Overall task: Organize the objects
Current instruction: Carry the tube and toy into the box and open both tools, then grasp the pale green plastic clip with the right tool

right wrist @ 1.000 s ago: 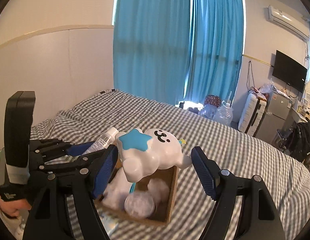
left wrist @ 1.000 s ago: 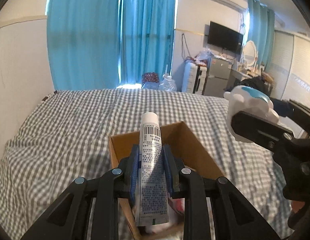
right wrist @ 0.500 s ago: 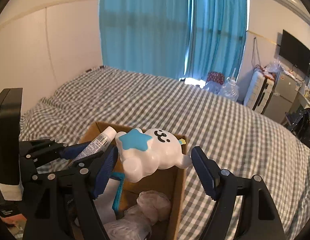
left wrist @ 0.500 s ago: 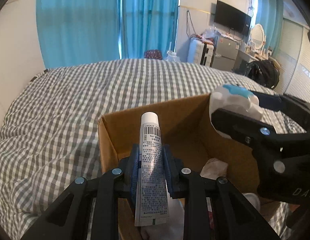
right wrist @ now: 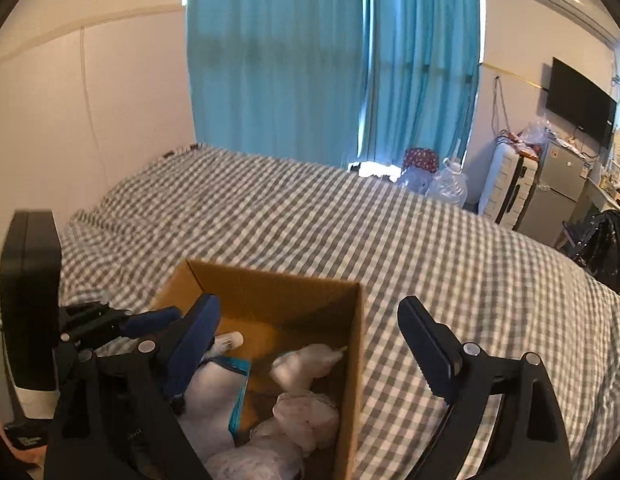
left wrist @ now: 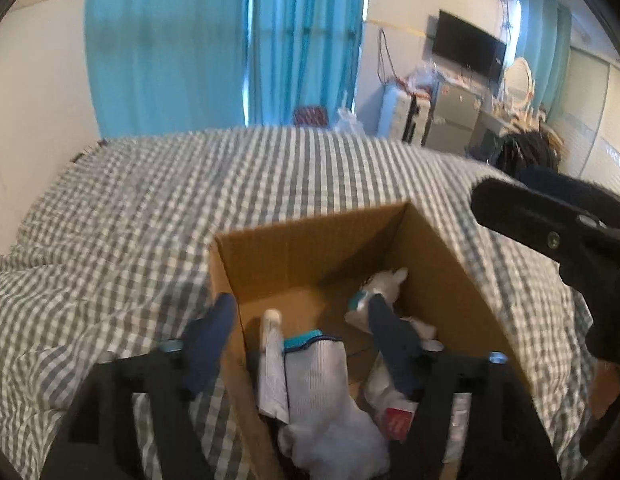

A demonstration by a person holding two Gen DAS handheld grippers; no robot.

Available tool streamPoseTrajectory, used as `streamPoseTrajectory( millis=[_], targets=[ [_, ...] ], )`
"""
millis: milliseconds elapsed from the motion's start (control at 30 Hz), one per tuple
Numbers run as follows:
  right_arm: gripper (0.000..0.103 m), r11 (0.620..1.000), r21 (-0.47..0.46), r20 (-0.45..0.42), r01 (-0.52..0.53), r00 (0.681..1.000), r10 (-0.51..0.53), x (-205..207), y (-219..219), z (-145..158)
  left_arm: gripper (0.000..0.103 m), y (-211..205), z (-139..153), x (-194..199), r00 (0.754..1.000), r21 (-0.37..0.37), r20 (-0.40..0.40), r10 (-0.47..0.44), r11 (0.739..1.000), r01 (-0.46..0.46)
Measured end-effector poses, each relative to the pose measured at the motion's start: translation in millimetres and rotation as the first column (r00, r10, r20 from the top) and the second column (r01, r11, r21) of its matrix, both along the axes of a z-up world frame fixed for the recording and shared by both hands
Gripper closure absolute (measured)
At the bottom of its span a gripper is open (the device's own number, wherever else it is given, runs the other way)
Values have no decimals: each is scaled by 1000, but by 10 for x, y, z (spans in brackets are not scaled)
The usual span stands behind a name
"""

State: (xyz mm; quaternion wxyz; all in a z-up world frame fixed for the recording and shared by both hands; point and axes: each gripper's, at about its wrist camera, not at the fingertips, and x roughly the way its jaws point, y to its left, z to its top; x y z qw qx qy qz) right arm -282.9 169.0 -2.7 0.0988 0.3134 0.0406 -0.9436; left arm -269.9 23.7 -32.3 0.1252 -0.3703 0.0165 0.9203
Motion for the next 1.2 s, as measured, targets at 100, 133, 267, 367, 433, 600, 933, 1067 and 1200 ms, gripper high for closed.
streamPoseTrajectory(
  millis=[100, 133, 267, 367, 433, 600, 933, 1067, 1200],
  targets=[
    [12, 1000, 6, -23, 23, 999, -23, 188, 89, 212, 24, -34, 246, 157, 999, 17, -16, 38, 999, -38],
    [12, 1000, 8, -28, 29, 999, -29, 236, 117, 265, 24, -55, 335, 229, 999, 25, -24, 44, 999, -43],
    [12, 998, 6, -64, 68, 996, -68, 614, 268, 590, 3, -120, 676, 628, 993, 34, -101, 67, 997, -64],
    [12, 997, 8, -88, 75, 993, -74, 1000, 344, 839, 0, -161, 902, 933, 988, 52, -147, 56, 997, -49],
    [11, 996, 15, -105, 83, 991, -81, 1224, 359, 954, 0, -214, 1009, 1164, 983, 64, -170, 63, 997, -53],
    [0, 997, 25, -119, 76, 990, -73, 1821, 406, 1112, 0, -280, 1143, 1638, 974, 43, -220, 51, 998, -43],
    [0, 995, 57, -117, 87, 990, -80, 2639, 257, 905, 0, -434, 829, 2377, 967, -1, -248, 63, 998, -65],
    [0, 992, 38, -84, 117, 990, -114, 2768, 186, 585, 0, -474, 388, 2512, 976, -5, -204, 77, 997, -80],
    [0, 989, 53, -32, 137, 990, -135, 2828, 18, 73, 0, -536, -111, 2504, 986, -28, -130, 107, 993, -111]
  ],
)
